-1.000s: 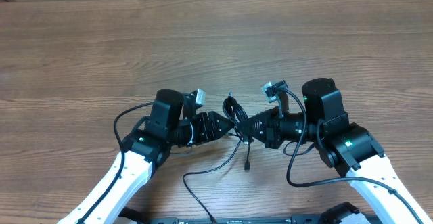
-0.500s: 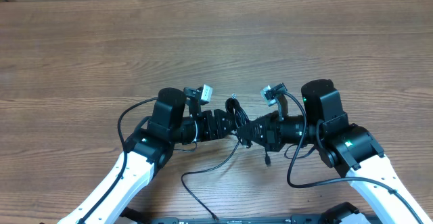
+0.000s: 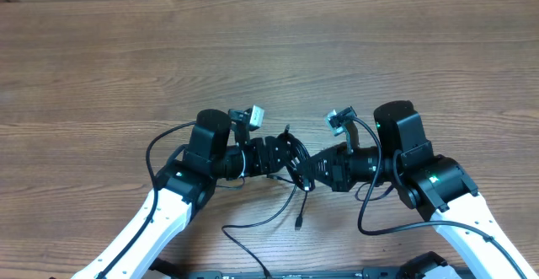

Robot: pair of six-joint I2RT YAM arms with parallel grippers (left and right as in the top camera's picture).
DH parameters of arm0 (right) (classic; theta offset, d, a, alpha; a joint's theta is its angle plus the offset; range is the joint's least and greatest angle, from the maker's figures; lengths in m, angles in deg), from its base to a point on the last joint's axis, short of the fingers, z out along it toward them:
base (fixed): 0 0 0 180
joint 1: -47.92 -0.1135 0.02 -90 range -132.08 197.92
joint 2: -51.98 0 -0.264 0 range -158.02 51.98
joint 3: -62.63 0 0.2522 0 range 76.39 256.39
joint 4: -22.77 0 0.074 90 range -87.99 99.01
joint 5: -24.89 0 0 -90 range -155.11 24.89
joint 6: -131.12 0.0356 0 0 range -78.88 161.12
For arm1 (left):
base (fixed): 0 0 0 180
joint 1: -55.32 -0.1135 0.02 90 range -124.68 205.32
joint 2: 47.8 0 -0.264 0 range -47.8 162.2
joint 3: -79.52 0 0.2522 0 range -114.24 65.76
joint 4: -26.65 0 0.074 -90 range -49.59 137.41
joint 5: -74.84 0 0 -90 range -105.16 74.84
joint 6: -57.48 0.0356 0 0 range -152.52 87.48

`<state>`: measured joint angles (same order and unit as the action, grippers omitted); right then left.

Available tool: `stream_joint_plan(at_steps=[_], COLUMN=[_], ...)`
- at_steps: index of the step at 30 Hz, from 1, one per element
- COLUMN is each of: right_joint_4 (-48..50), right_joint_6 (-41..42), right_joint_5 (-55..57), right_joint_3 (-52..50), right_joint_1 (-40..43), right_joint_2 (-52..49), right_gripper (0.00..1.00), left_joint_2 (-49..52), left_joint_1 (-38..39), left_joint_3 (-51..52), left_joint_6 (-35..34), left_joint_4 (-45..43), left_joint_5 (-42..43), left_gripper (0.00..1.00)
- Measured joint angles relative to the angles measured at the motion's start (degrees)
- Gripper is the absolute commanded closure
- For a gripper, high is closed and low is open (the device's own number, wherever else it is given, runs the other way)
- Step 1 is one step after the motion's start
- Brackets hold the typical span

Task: Untangle cables
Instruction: 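Open the right gripper and move it rightward away from the bundle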

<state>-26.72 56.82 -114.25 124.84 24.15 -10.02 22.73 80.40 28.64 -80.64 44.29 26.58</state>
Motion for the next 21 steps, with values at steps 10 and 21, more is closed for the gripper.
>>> stream_joint_plan(at_steps=[10,21], right_joint_4=[-0.31,-0.96], right_joint_6=[-0.57,-0.74], right_joint_5=[2.12,5.68], right_joint_3=[0.0,0.02], right_joint_1=[0.0,-0.31], right_joint_2=[0.02,0.02], right_gripper=[0.96,0.96], left_joint_2=[0.0,0.48], left_joint_1=[-0.74,-0.74], left_joint_3=[0.0,0.0], left_joint_6=[-2.62,-3.23], left_joint_4=[0.72,0.83], left_joint_5=[-0.15,-0.57], left_gripper=[0.74,0.96])
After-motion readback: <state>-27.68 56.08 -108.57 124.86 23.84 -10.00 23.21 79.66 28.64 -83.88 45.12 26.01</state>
